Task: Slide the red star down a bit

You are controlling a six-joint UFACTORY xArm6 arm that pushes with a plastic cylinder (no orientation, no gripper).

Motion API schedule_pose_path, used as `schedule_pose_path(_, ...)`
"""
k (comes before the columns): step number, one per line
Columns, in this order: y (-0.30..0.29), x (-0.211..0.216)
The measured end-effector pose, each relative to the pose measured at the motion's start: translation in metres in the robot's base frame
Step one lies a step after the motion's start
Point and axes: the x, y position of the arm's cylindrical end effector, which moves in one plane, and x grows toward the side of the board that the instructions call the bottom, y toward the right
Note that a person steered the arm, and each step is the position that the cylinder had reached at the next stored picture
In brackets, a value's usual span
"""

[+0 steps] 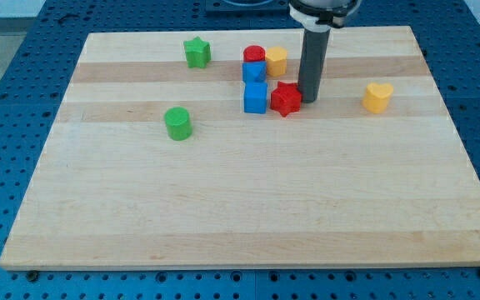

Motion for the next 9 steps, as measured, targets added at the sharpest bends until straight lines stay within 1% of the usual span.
schedule_pose_path(2,0.000,-0.021)
schedule_pose_path(3,-0.009,-0.045)
schedule_pose_path(6,-0.018,-0.035)
schedule_pose_path(9,-0.018,-0.008)
